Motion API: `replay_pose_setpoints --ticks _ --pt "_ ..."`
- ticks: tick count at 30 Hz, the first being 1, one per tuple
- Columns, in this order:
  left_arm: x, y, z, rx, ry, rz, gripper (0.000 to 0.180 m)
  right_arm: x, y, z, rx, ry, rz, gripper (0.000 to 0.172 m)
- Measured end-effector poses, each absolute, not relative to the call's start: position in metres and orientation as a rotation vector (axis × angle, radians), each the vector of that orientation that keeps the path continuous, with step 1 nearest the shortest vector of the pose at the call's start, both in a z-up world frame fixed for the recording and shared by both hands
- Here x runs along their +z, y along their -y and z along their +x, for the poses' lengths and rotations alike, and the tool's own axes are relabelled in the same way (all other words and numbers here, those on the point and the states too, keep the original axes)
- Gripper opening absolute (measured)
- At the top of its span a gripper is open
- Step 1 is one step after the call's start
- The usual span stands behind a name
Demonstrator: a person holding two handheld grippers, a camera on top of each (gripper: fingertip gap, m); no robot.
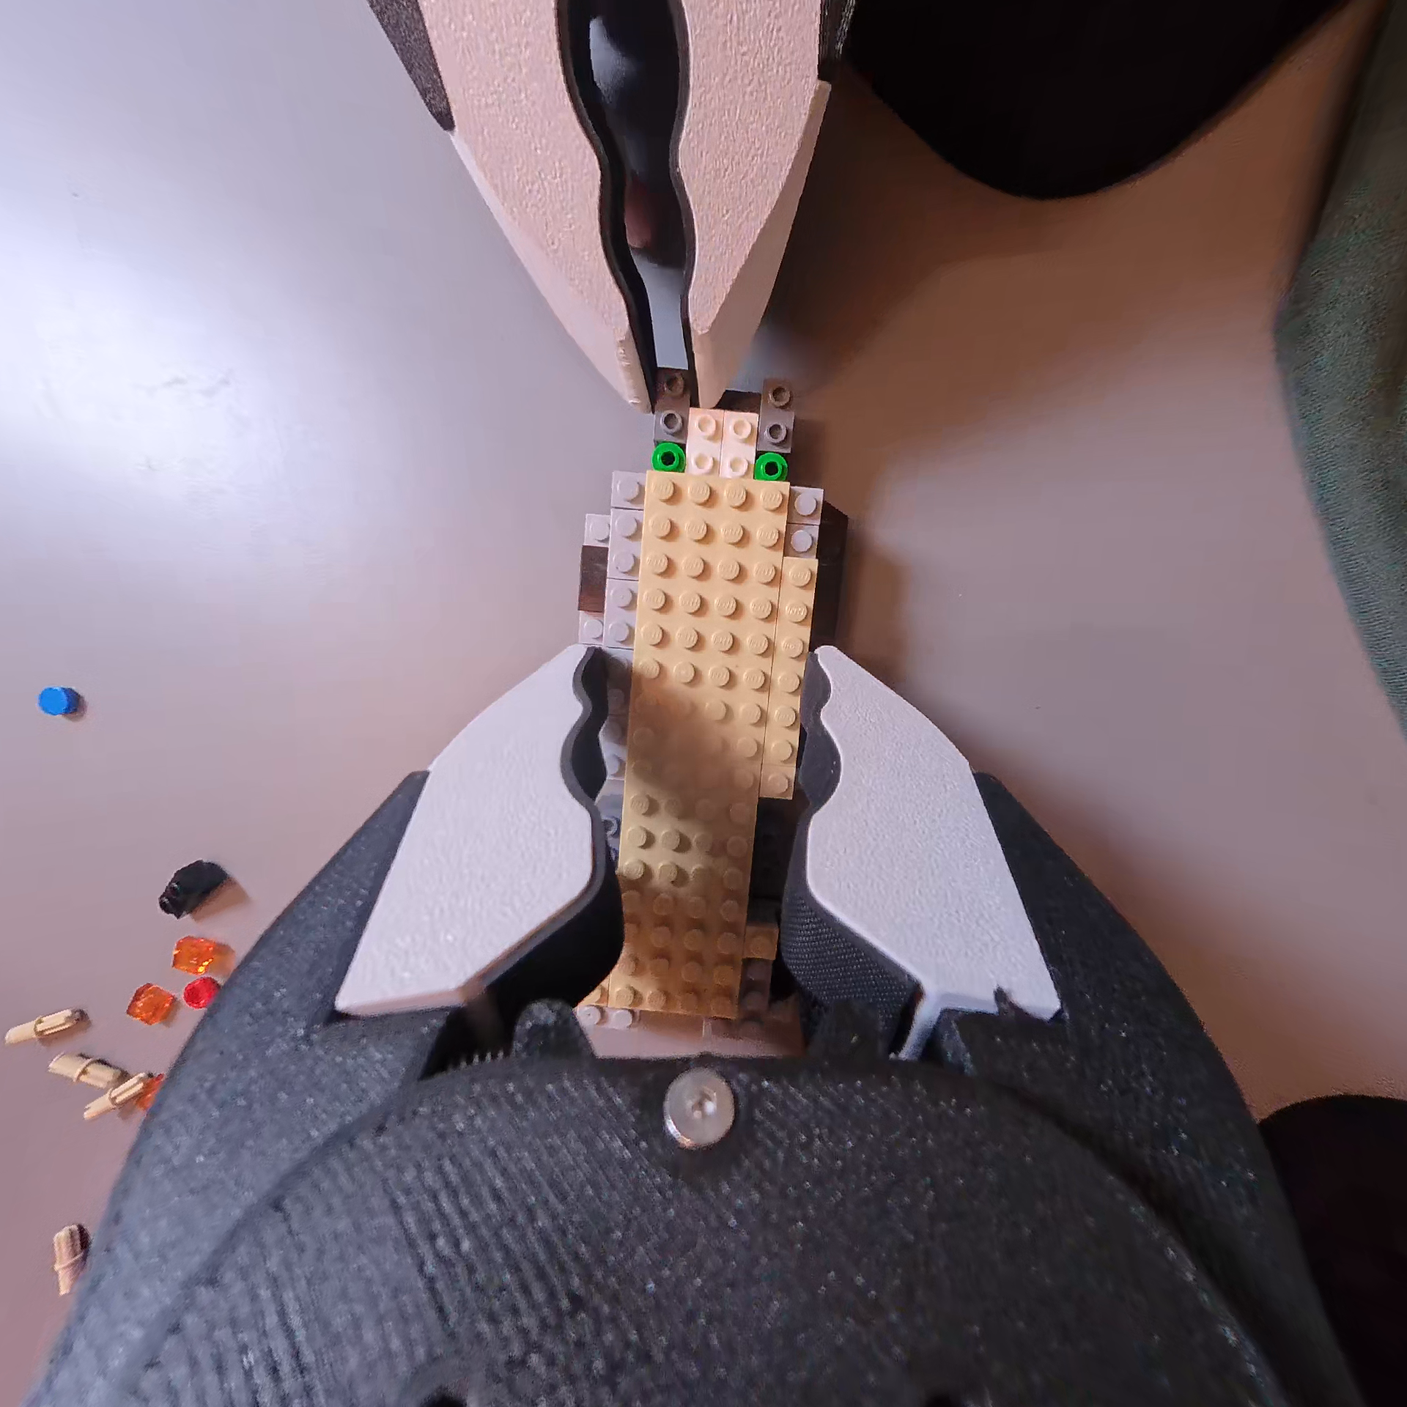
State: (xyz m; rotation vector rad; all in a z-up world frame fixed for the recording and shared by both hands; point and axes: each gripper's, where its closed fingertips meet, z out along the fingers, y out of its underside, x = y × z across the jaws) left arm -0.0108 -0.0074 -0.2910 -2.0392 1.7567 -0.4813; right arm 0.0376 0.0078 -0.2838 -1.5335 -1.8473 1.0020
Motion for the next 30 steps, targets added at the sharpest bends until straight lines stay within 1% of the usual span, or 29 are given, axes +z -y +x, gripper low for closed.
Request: replay_pose_setpoints --ticks 3,6,9,12,15,19,21,23,24,26,28,30 --pt "-0.289 0.007 -0.01 -0.51 -1.736 -2.027 0.051 -0.28 -0.008 0.038 1.055 1.812 -1.554 0.007" --pt "-0.28 0.007 -0.01 -0.593 -1.678 -2.015 0.051 -0.268 -0.01 0.036 1.239 1.694 -1.635 0.007" --pt "-0.265 0.007 -0.007 -0.814 -1.563 -2.012 0.05 -0.251 -0.014 0.035 1.474 1.52 -1.744 0.007" --pt "-0.255 0.006 -0.006 -0.984 -1.473 -1.998 0.05 -0.238 -0.015 0.034 1.576 1.42 -1.803 0.008" --pt "-0.252 0.005 -0.007 -0.882 -1.502 -1.953 0.051 -0.236 -0.02 0.035 1.626 1.33 -1.872 0.008" --pt "-0.234 0.007 0.0 -0.632 -1.504 -1.826 0.063 -0.234 -0.025 0.037 1.698 1.22 -1.938 0.008" --pt "-0.244 0.007 0.004 -0.414 -1.537 -1.816 0.069 -0.231 -0.027 0.035 1.746 1.151 -1.964 0.007" --pt "-0.257 -0.009 0.001 -0.076 -1.544 -1.766 0.068 -0.227 -0.026 0.033 1.801 1.093 -1.97 0.007" --pt "-0.262 -0.011 0.002 -0.003 -1.567 -1.736 0.057 -0.226 -0.027 0.032 1.809 1.076 -1.965 0.008" --pt "-0.26 -0.013 0.002 0.004 -1.565 -1.715 0.05 -0.221 -0.028 0.032 1.737 1.131 -1.877 0.008" --pt "-0.25 -0.007 0.004 -0.171 -1.527 -1.761 0.048 -0.211 -0.024 0.035 1.545 1.319 -1.66 0.01" --pt "-0.246 0.0 0.005 -0.28 -1.53 -1.775 0.048 -0.199 -0.015 0.04 1.289 1.519 -1.404 0.026"
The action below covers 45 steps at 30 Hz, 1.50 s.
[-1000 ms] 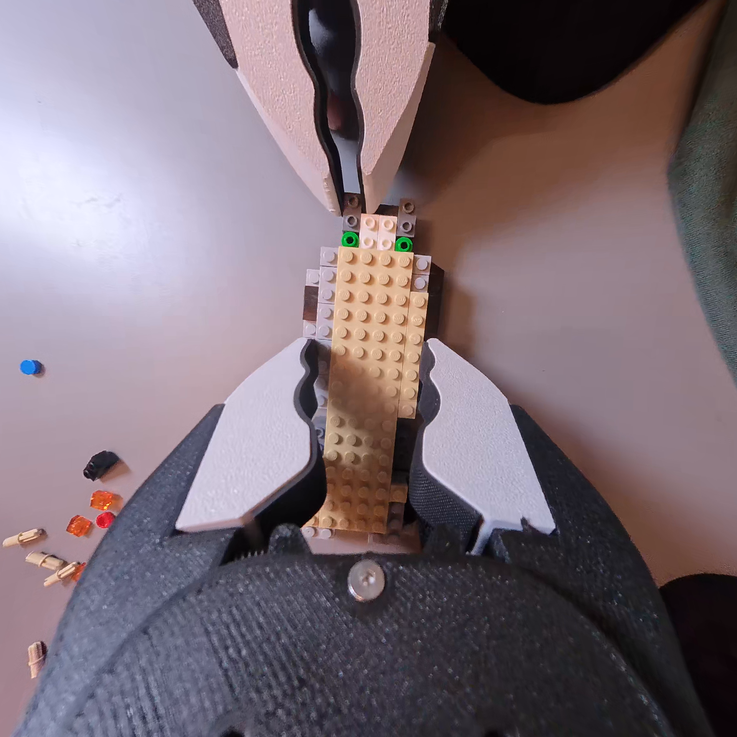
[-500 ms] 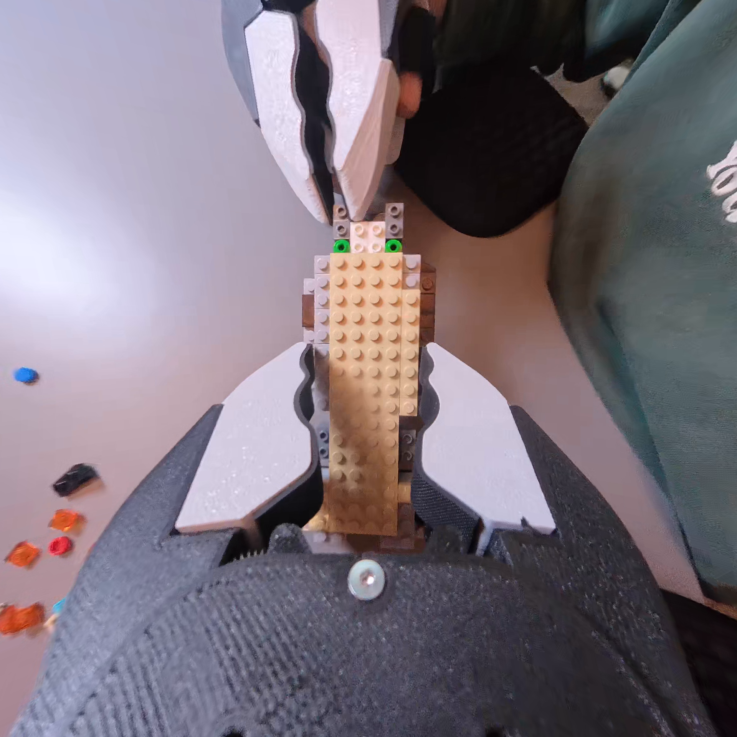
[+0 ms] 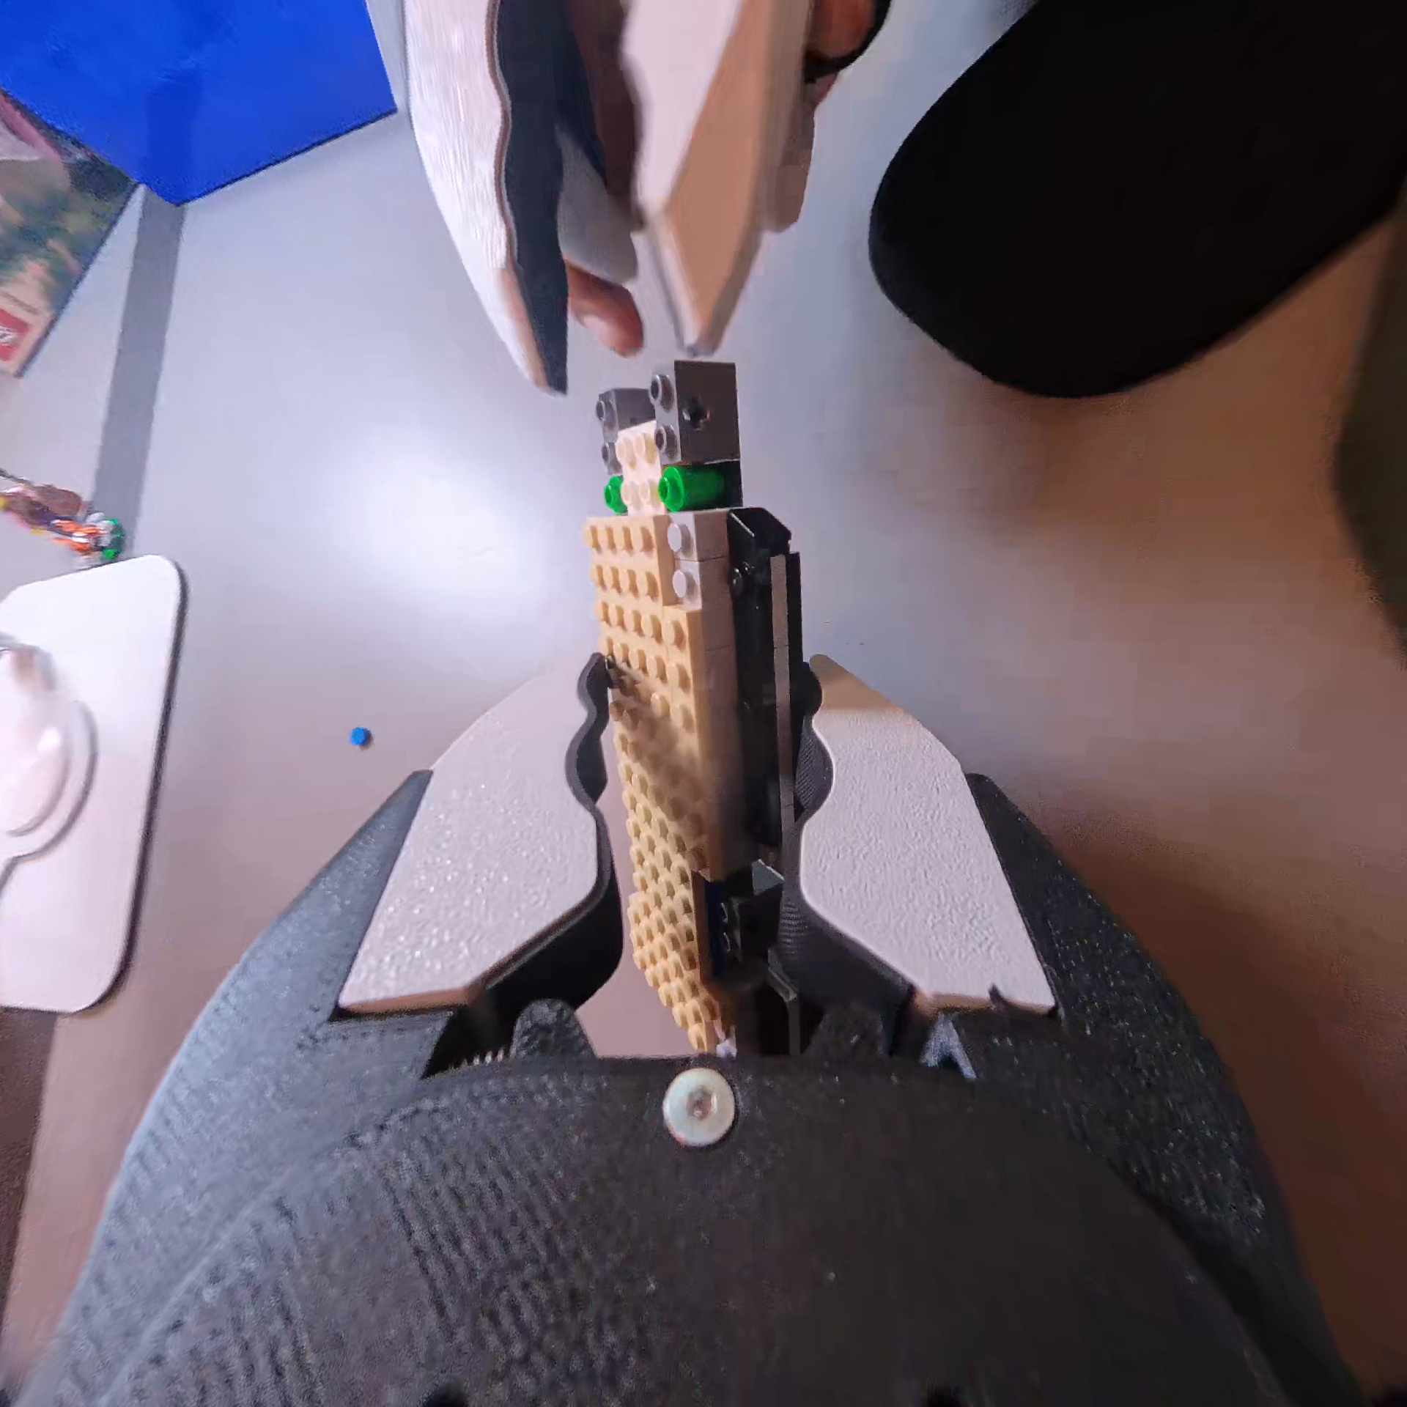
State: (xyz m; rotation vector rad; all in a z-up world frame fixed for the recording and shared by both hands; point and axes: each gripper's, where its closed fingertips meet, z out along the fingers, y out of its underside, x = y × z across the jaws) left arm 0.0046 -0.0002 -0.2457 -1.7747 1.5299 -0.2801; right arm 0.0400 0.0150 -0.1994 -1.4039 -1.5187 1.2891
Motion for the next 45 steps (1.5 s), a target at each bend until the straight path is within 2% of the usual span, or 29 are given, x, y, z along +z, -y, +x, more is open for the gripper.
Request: replay_pose_setpoints --ticks 2,6,8,14,15,16,23,27,30,33,37,40,45 --pt "-0.246 0.007 0.007 -0.387 -1.521 -1.797 0.048 -0.194 -0.005 0.041 1.056 1.628 -1.216 0.031" --pt "-0.245 0.012 0.009 -0.587 -1.482 -1.855 0.047 -0.194 0.01 0.037 0.77 1.7 -0.992 0.013" --pt "-0.244 0.014 0.01 -0.685 -1.457 -1.87 0.047 -0.194 0.011 0.038 0.728 1.724 -0.982 0.013" --pt "-0.232 0.02 0.016 -0.815 -1.453 -1.849 0.047 -0.193 0.012 0.036 0.781 1.707 -0.999 0.025" --pt "-0.233 0.021 0.017 -0.827 -1.461 -1.85 0.047 -0.192 0.012 0.035 0.765 1.697 -0.988 0.025" --pt "-0.233 0.022 0.017 -0.834 -1.463 -1.849 0.047 -0.19 0.011 0.035 0.74 1.686 -0.974 0.016" --pt "-0.218 0.013 0.018 -0.637 -1.432 -1.746 0.05 -0.191 0.003 0.03 0.907 1.609 -1.199 0.012" --pt "-0.216 0.007 0.023 -0.445 -1.468 -1.704 0.026 -0.195 0.009 0.025 1.025 1.597 -1.274 0.012" --pt "-0.222 0.013 0.022 -0.51 -1.506 -1.748 0.025 -0.204 0.016 0.026 1.004 1.678 -1.245 0.013" --pt "-0.227 0.015 0.019 -0.489 -1.545 -1.774 0.025 -0.21 0.023 0.026 1.046 1.733 -1.254 0.021" --pt "-0.228 0.016 0.017 -0.514 -1.534 -1.798 0.025 -0.211 0.022 0.024 1.046 1.722 -1.24 0.021" --pt "-0.231 0.018 0.02 -0.522 -1.55 -1.798 0.024 -0.209 0.016 0.023 1.088 1.678 -1.306 0.033" --pt "-0.233 0.019 0.023 -0.568 -1.564 -1.812 0.024 -0.211 0.024 0.02 0.981 1.737 -1.197 0.016"
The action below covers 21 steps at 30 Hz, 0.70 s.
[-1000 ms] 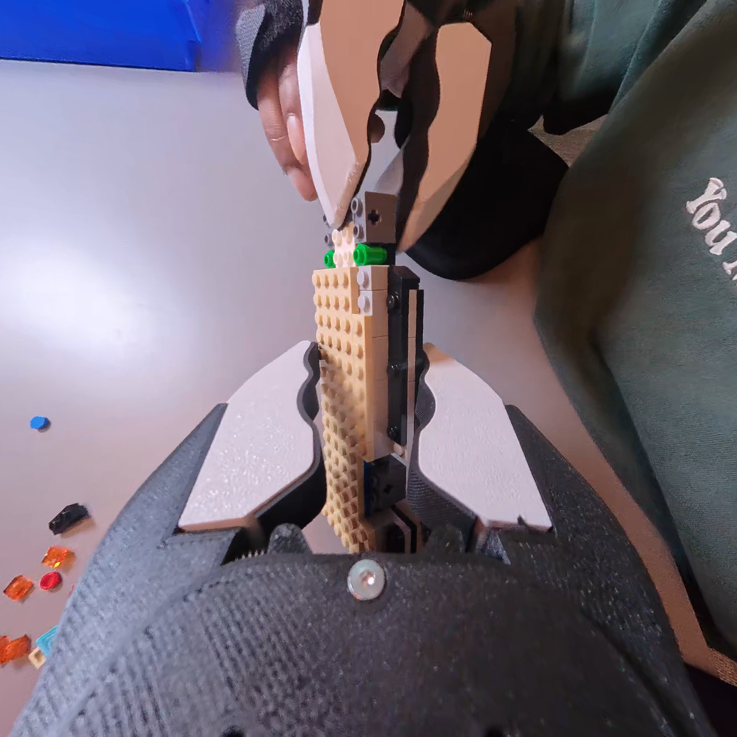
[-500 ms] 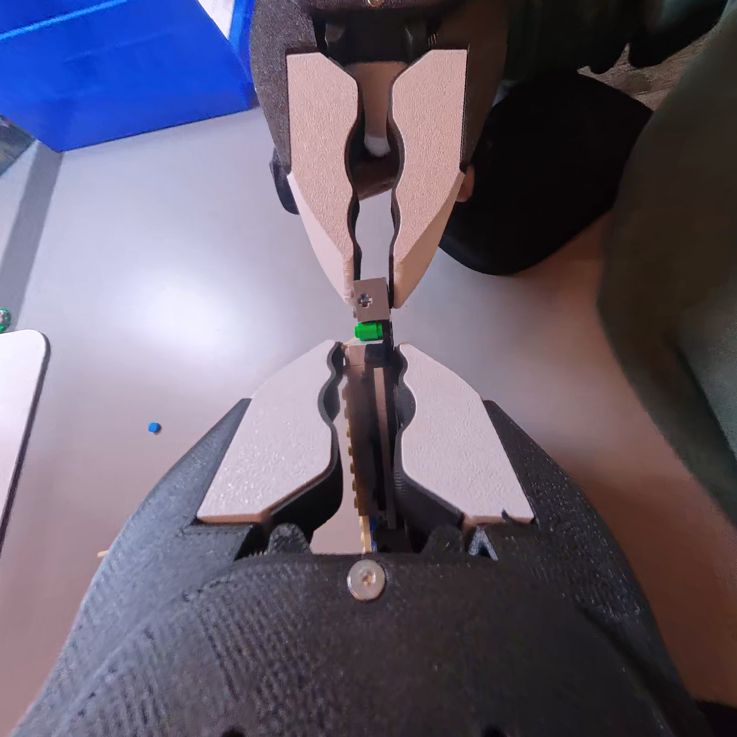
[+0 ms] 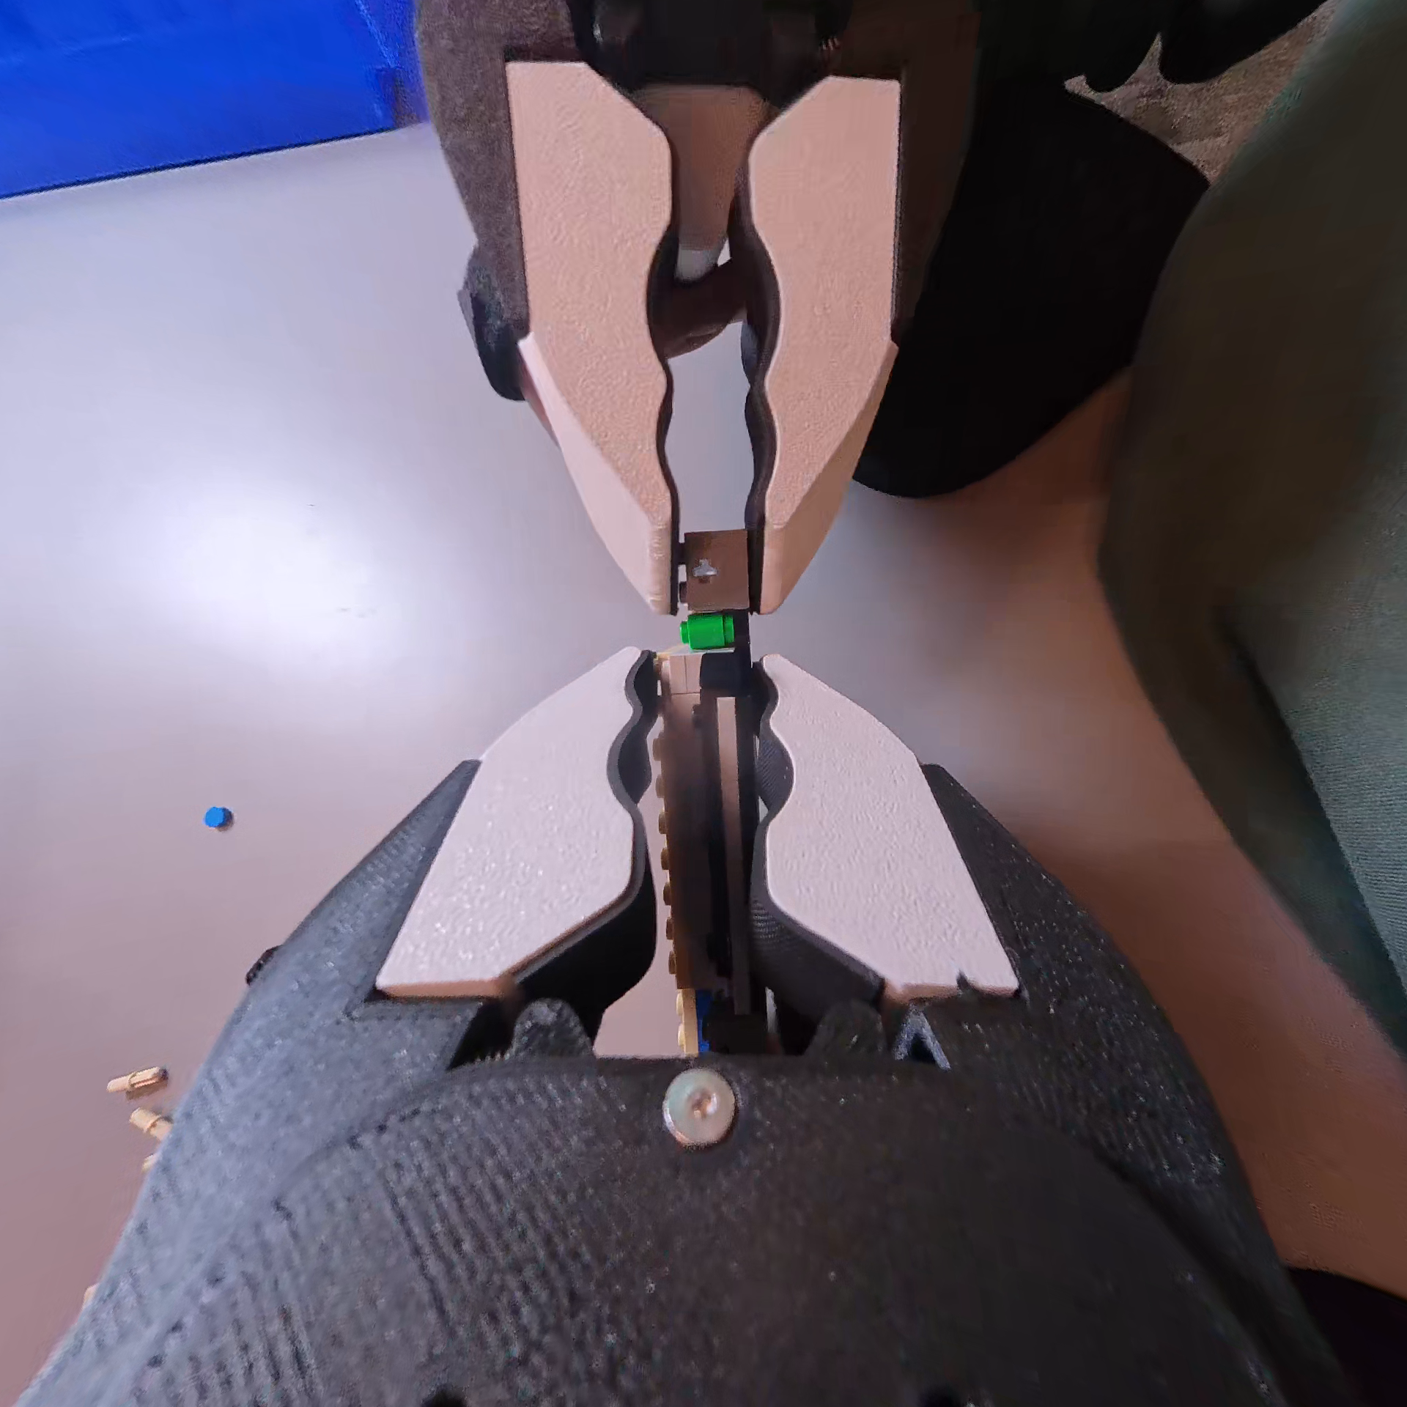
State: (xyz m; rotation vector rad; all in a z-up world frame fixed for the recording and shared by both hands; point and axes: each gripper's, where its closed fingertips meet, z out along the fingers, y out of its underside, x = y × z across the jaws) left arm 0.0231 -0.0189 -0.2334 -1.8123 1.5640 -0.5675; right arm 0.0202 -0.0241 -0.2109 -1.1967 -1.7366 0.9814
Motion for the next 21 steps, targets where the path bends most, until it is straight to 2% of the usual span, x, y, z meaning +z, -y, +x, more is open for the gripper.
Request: replay_pose_setpoints --ticks 4,8,10,15,21 --pt "-0.234 0.025 0.024 -0.678 -1.576 -1.819 0.025 -0.211 0.035 0.022 0.753 1.797 -0.931 0.015" --pt "-0.244 0.005 -0.003 -0.618 -1.498 -1.922 0.024 -0.218 0.073 0.027 0.657 1.902 -0.657 0.016" --pt "-0.242 0.01 0.0 -0.568 -1.538 -1.867 0.024 -0.214 0.058 0.028 0.682 1.848 -0.731 0.016" --pt "-0.239 -0.012 0.005 -0.346 -1.482 -1.777 0.024 -0.181 0.016 0.039 1.097 1.591 -1.026 0.015" --pt "-0.249 -0.022 0.022 -0.054 -1.538 -1.644 0.025 -0.194 -0.006 0.044 1.221 1.517 -1.138 0.016"
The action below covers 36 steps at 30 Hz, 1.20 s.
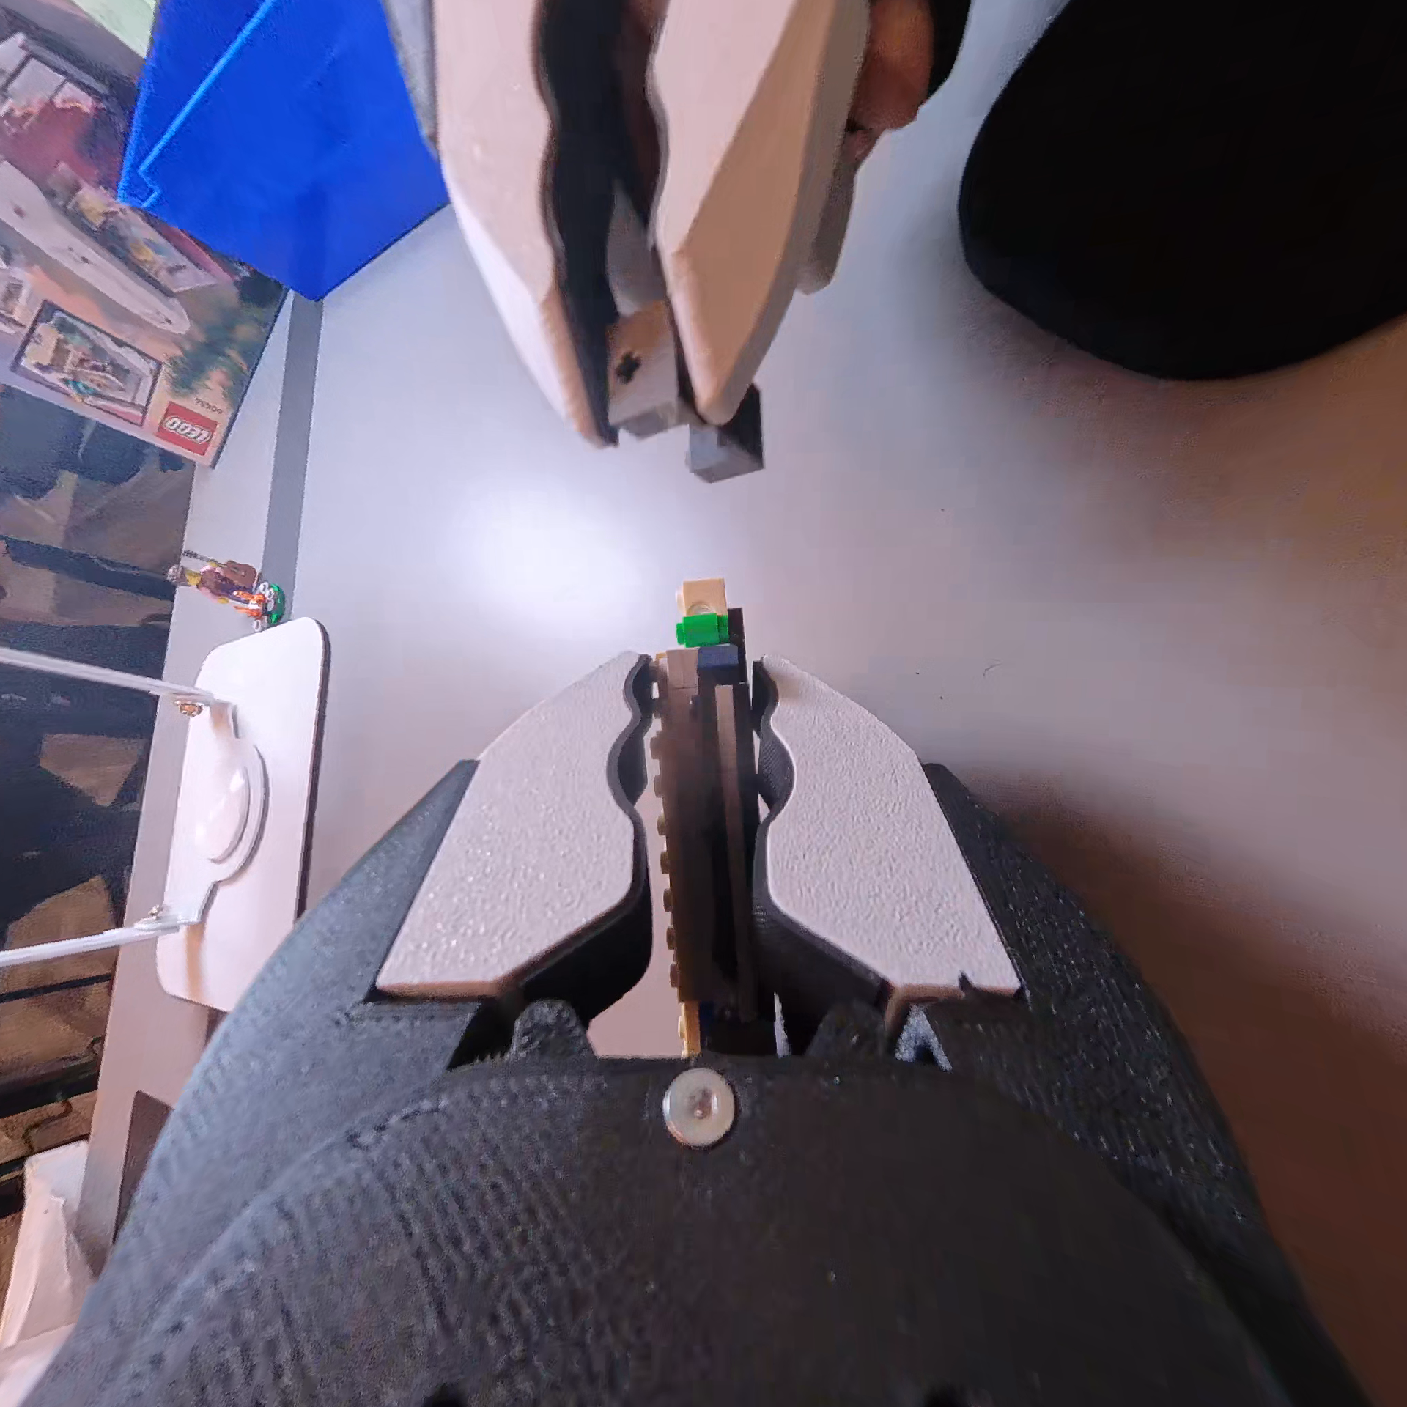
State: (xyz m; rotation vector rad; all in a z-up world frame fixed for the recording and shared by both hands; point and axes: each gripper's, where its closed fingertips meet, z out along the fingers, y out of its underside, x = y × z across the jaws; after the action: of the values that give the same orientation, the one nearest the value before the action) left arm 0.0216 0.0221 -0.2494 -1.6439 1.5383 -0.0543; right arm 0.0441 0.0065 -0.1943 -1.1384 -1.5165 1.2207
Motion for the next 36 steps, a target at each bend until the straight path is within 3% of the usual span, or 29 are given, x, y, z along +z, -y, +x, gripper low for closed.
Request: replay_pose_setpoints --ticks 9,15,21,24,27,31,34,36 --pt "-0.237 0.008 0.042 -0.591 -1.42 -1.677 0.04 -0.188 0.012 0.039 1.232 1.489 -0.989 0.015" --pt "-0.203 0.013 0.055 -0.799 -1.273 -1.574 0.024 -0.177 0.02 0.037 1.335 1.407 -0.962 0.015" --pt "-0.195 0.013 0.038 -0.59 -1.366 -1.555 0.015 -0.176 0.018 0.036 1.283 1.402 -0.974 0.016" --pt "-0.173 0.0 -0.018 -0.339 -1.345 -1.648 0.015 -0.182 0.002 0.038 1.237 1.435 -1.087 0.034" --pt "-0.148 -0.023 -0.115 0.055 -1.151 -1.81 0.015 -0.208 -0.012 0.042 1.086 1.583 -1.217 0.041" --pt "-0.182 -0.014 -0.226 0.225 -0.944 -2.219 0.015 -0.263 -0.005 0.051 0.915 1.909 -1.444 0.058" --pt "-0.207 -0.011 -0.259 0.288 -0.9 -2.337 0.016 -0.288 0.001 0.055 0.792 2.051 -1.484 0.056" --pt "-0.211 -0.012 -0.257 0.256 -0.901 -2.343 0.035 -0.297 0.004 0.057 0.736 2.105 -1.509 0.056"
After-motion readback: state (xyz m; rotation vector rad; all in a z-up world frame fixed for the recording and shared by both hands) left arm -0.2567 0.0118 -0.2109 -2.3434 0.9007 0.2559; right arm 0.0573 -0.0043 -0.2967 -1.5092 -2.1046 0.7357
